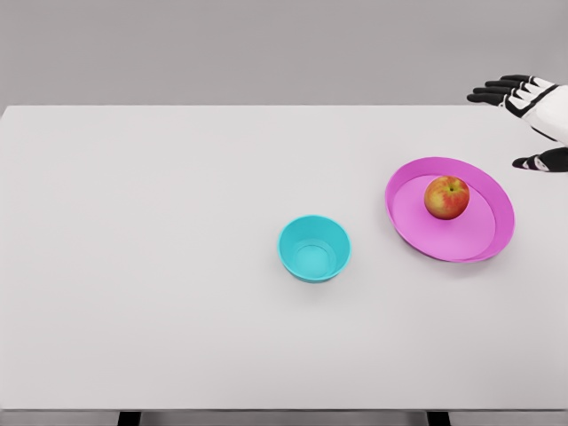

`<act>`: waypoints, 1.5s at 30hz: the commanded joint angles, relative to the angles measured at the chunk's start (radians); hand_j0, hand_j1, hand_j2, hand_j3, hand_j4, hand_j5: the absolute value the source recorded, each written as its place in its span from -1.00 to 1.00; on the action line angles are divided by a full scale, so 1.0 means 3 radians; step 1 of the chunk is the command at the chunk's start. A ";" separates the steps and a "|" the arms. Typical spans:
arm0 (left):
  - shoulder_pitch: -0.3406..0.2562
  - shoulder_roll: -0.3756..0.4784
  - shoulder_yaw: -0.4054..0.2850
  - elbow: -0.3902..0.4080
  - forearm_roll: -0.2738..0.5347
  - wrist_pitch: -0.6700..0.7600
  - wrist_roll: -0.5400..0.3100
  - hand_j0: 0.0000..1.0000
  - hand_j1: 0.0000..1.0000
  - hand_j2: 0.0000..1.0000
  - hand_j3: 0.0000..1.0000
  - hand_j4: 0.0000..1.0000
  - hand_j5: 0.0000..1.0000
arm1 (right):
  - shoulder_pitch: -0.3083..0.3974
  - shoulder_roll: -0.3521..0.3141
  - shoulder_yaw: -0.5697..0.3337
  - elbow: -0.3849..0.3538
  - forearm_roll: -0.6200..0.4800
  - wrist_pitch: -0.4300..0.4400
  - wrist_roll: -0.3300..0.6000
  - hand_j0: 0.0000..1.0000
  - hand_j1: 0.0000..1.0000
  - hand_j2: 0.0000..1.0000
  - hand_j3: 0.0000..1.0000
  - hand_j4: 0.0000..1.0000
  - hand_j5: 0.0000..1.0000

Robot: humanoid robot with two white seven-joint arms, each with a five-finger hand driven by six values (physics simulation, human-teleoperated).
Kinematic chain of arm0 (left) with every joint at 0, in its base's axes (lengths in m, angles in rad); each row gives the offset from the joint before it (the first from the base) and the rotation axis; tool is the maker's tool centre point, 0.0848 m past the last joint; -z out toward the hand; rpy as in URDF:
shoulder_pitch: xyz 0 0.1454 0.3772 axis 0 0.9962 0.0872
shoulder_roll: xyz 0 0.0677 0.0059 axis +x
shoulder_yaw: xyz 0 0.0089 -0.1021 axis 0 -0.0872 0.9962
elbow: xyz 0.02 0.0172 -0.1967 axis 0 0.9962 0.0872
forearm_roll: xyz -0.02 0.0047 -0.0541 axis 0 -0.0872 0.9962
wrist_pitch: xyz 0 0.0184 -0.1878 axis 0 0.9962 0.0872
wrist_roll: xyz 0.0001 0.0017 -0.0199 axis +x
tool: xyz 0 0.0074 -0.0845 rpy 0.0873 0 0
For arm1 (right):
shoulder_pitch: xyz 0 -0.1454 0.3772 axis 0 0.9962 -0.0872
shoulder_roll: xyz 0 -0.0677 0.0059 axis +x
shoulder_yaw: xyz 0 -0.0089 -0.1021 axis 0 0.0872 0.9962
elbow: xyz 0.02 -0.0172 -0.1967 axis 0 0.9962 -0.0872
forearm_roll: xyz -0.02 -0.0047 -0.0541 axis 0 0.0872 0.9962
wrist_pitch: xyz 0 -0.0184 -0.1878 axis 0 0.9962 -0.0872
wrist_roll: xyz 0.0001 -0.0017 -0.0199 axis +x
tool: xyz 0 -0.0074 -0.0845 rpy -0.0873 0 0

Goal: Put the apple from the pink plate into the blue bowl with your right arm

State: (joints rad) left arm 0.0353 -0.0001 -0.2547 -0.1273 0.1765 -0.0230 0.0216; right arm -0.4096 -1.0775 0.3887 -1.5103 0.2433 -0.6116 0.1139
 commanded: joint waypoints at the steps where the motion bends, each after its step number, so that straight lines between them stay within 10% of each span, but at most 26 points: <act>1: 0.0000 0.0000 0.0000 0.0000 0.0000 0.0000 0.0000 1.00 1.00 1.00 1.00 1.00 1.00 | -0.0005 -0.0013 0.0003 0.0013 -0.0018 0.0002 -0.0001 1.00 1.00 1.00 1.00 1.00 1.00; 7: 0.0000 0.0000 0.0000 0.0000 0.0000 0.0000 0.0000 1.00 1.00 1.00 1.00 1.00 1.00 | 0.0000 0.0022 0.0039 0.0315 0.0002 0.0002 0.0070 1.00 1.00 1.00 1.00 1.00 1.00; 12: 0.0000 0.0000 0.0000 0.0000 0.0000 0.0000 0.0000 1.00 1.00 1.00 1.00 1.00 1.00 | -0.0306 0.0155 0.0054 0.0371 -0.0003 0.0002 0.1657 1.00 1.00 1.00 1.00 1.00 1.00; 20: 0.0000 0.0000 0.0000 0.0000 0.0000 0.0000 0.0000 1.00 1.00 1.00 1.00 1.00 1.00 | -0.1140 0.0580 0.0918 0.1046 -0.0003 0.0002 0.1657 1.00 1.00 1.00 1.00 1.00 1.00; 45: 0.0000 0.0000 0.0000 0.0000 0.0000 0.0000 0.0000 1.00 1.00 1.00 1.00 1.00 1.00 | -0.1145 0.0708 0.1205 0.1026 0.0007 0.0002 0.1657 1.00 1.00 1.00 1.00 1.00 1.00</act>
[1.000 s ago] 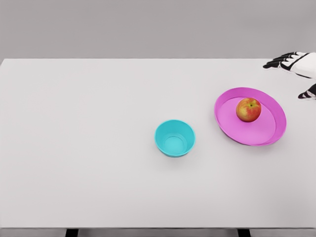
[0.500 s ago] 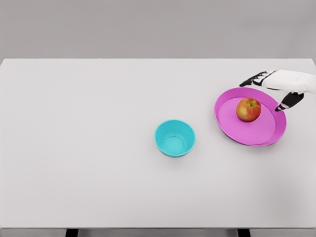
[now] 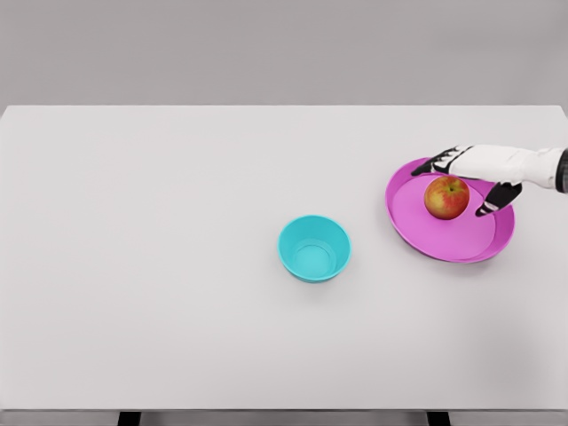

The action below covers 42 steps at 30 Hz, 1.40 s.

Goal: Put the apple from the pink plate into the blue bowl with your right arm

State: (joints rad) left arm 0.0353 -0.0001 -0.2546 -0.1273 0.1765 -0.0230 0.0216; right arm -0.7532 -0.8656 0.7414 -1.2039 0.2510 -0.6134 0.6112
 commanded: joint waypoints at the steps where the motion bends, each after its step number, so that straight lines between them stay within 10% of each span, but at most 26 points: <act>1: 0.0000 0.0000 0.0000 0.0000 0.0000 0.0000 -0.0001 1.00 1.00 1.00 1.00 1.00 1.00 | 0.0000 0.0006 0.0034 0.0009 -0.0019 0.0009 -0.0001 1.00 1.00 1.00 1.00 1.00 1.00; 33: 0.0000 0.0000 0.0000 0.0000 0.0000 0.0000 -0.0001 1.00 1.00 1.00 1.00 1.00 1.00 | -0.0107 0.0160 0.0208 0.0403 -0.0013 0.0009 -0.0001 0.99 0.99 0.99 0.99 0.99 0.99; 42: 0.0000 0.0000 0.0005 0.0000 0.0000 0.0000 -0.0001 1.00 1.00 1.00 1.00 1.00 1.00 | -0.0107 0.0160 0.0213 0.0388 -0.0013 0.0009 -0.0001 -0.25 -0.25 -0.25 -0.25 -0.25 -0.25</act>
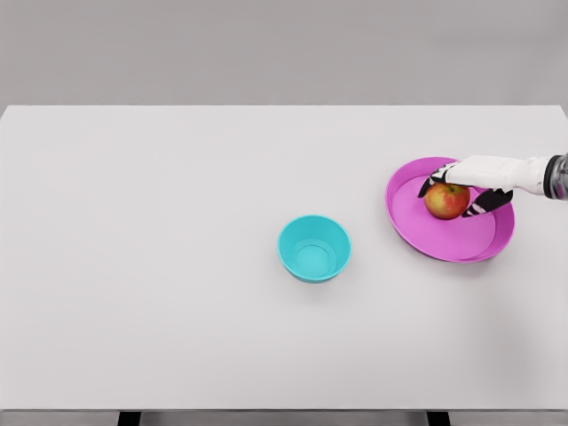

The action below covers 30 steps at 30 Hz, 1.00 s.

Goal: Put the apple from the pink plate into the blue bowl with your right arm

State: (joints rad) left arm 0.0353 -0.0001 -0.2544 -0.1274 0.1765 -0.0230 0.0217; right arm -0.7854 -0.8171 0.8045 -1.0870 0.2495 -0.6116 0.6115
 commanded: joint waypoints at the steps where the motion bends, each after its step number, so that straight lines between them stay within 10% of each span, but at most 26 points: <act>1: 0.0000 0.0000 0.0004 0.0000 0.0000 0.0000 -0.0001 1.00 1.00 1.00 1.00 1.00 1.00 | 0.0000 -0.0002 0.0003 -0.0002 -0.0008 0.0003 -0.0002 -0.25 -0.25 -0.25 -0.25 -0.25 -0.25; 15: 0.0000 0.0000 -0.0001 0.0000 0.0000 0.0000 -0.0001 1.00 1.00 1.00 1.00 1.00 1.00 | -0.0056 -0.0037 -0.0053 -0.0145 -0.0024 0.0003 -0.0002 -0.36 -0.36 -0.36 -0.36 -0.36 -0.36; 30: 0.0000 0.0000 -0.0001 0.0000 0.0000 0.0000 -0.0001 1.00 1.00 1.00 1.00 1.00 1.00 | -0.0072 -0.0083 -0.0125 -0.1091 -0.0024 0.0003 -0.0002 -0.37 -0.37 -0.37 -0.37 -0.37 -0.37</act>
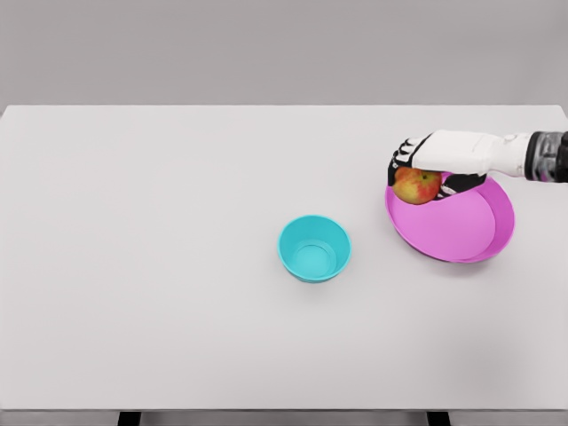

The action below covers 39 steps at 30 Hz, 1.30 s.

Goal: Put the apple from the pink plate into the blue bowl with your right arm

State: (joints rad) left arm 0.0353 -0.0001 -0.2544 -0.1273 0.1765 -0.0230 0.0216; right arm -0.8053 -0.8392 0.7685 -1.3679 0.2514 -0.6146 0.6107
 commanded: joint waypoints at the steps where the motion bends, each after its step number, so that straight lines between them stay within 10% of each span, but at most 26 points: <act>1: 0.0000 0.0000 -0.0001 0.0000 0.0000 0.0000 -0.0001 1.00 1.00 1.00 1.00 1.00 1.00 | 0.0000 -0.0010 -0.0005 -0.0216 -0.0030 0.0012 0.0000 -0.36 -0.36 -0.36 -0.36 -0.36 -0.36; 21: 0.0000 0.0000 -0.0001 0.0000 0.0000 0.0000 -0.0001 1.00 1.00 1.00 1.00 1.00 1.00 | 0.0143 0.0098 0.0031 -0.0957 -0.0015 0.0012 0.0000 -0.36 -0.36 -0.36 -0.36 -0.36 -0.36; 39: 0.0000 0.0000 -0.0001 0.0000 0.0000 0.0000 -0.0001 1.00 1.00 1.00 1.00 1.00 1.00 | 0.0169 0.0466 0.0204 -0.0957 0.0139 0.0012 0.0000 -0.35 -0.35 -0.35 -0.35 -0.35 -0.35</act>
State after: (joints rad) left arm 0.0353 -0.0001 -0.2545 -0.1273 0.1765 -0.0230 0.0217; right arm -0.7563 -0.7040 0.8210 -1.6568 0.2983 -0.6143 0.6106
